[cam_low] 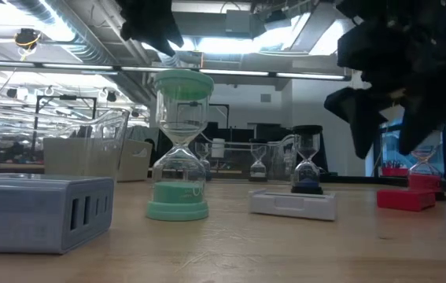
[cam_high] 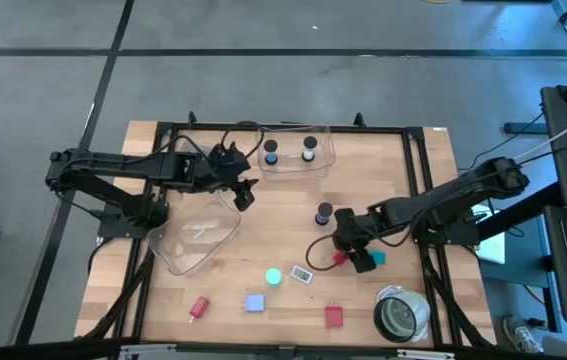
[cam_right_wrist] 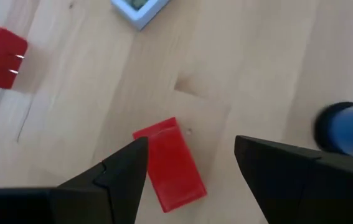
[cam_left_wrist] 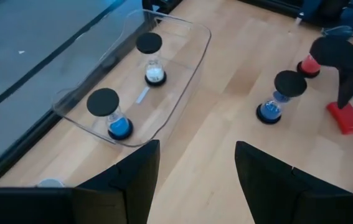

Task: Pick & Place Office items
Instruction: Put the red digital clock into the bottom transparent bin

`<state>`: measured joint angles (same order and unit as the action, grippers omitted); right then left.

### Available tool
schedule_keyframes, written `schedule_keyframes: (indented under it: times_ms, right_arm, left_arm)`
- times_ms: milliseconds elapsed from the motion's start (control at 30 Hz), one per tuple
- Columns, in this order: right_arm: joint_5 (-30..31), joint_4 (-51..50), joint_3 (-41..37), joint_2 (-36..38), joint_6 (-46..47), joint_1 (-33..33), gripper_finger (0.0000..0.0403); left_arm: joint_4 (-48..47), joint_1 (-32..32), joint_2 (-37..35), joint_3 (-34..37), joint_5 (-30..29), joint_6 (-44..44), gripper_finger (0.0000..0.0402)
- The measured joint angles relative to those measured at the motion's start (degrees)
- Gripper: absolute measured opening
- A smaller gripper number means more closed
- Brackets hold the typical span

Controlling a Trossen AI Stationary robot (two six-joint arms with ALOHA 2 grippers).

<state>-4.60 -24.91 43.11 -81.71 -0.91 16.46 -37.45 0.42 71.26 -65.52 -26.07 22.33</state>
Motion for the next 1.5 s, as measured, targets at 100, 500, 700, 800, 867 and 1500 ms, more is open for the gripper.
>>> schedule_keyframes:
  times_ms: [100,500,700,800,867,1500]
  right_arm:
    - [-2.4,1.1,0.0,-2.4,-1.5,0.1,0.0242]
    - [-4.9,1.6,0.1,-10.6,-9.6,0.1,0.0242]
    - [-3.8,1.6,0.1,-10.5,-12.2,0.2,0.0222]
    - [-3.6,1.7,0.0,-10.5,-12.2,0.1,0.0184]
    - [-3.6,1.7,0.0,-10.5,-11.9,0.1,0.0155]
    - [29.8,-9.3,18.5,0.1,-8.2,-0.1,0.0153]
  left_arm:
    - [0.0,0.0,0.0,0.0,-0.8,-0.4,0.0205]
    - [0.0,0.0,0.0,0.0,-1.4,-0.5,0.0205]
    - [0.0,0.0,0.0,0.0,-1.5,-0.6,0.0205]
    - [0.0,0.1,0.0,0.0,-2.6,-0.6,0.0205]
    - [0.0,0.1,0.0,0.0,-2.4,-0.8,0.0205]
    - [10.0,-0.8,0.0,0.0,5.0,-0.5,0.0205]
